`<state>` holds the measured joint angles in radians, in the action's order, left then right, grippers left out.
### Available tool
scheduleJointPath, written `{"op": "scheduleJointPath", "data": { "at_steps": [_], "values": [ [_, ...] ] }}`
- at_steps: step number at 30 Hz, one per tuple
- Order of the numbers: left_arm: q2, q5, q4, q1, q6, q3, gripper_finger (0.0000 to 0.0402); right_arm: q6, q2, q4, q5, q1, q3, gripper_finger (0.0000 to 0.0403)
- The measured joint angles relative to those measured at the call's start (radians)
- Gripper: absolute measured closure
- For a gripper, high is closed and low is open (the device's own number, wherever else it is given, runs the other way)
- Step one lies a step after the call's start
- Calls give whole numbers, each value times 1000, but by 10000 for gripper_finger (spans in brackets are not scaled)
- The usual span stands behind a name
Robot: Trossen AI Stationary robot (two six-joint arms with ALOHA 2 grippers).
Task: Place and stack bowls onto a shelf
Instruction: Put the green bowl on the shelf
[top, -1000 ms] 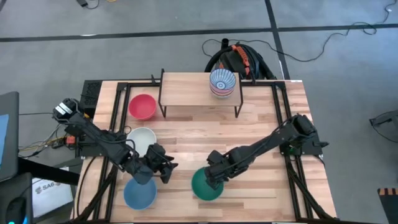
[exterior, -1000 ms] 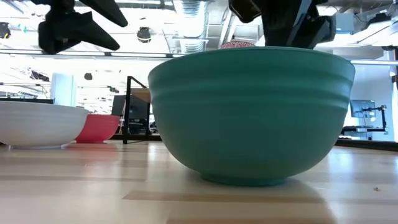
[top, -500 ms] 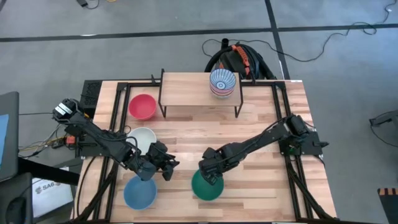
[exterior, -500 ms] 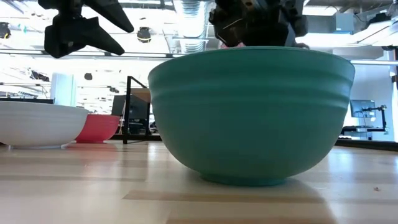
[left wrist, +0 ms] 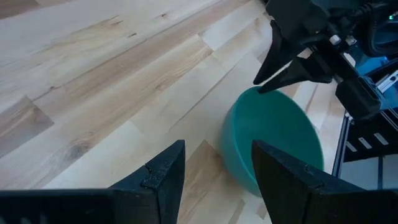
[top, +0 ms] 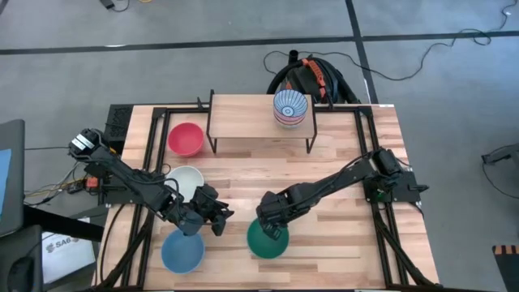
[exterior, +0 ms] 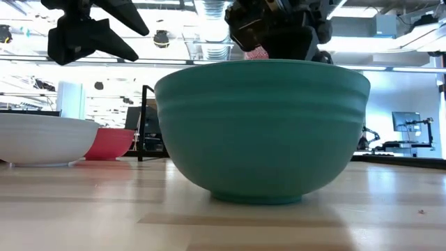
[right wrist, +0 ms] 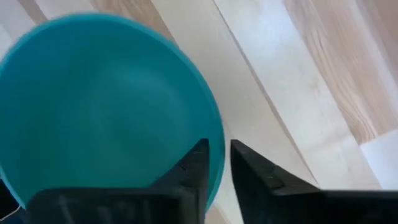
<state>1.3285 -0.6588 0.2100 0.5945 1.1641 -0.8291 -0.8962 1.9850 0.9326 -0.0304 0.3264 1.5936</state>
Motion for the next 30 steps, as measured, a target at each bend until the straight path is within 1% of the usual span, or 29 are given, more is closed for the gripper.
{"op": "scheduleJointPath", "data": {
  "at_steps": [4,7,11,14,18,23,25,27,30],
  "values": [
    [0,8,0,1,2,0,233,15,0,-12,-39,-3,0,271],
    [0,17,0,1,4,0,233,51,0,-24,-42,-11,0,243],
    [0,30,0,1,8,0,233,88,0,-73,-42,-17,-4,230],
    [0,56,0,2,8,0,233,109,0,-96,-42,-23,-14,240],
    [-7,71,10,22,10,-4,233,146,19,-110,-25,-23,-11,267],
    [-9,54,15,59,-31,-55,233,179,43,-108,-2,-21,-11,280],
    [-9,43,44,65,-50,-81,233,180,61,-121,-1,-22,-12,280],
    [-9,40,75,65,-52,-106,233,183,67,-95,1,-23,-16,283],
    [-9,23,122,64,-58,-140,233,184,78,-111,5,-23,-13,304]
  ]
}}
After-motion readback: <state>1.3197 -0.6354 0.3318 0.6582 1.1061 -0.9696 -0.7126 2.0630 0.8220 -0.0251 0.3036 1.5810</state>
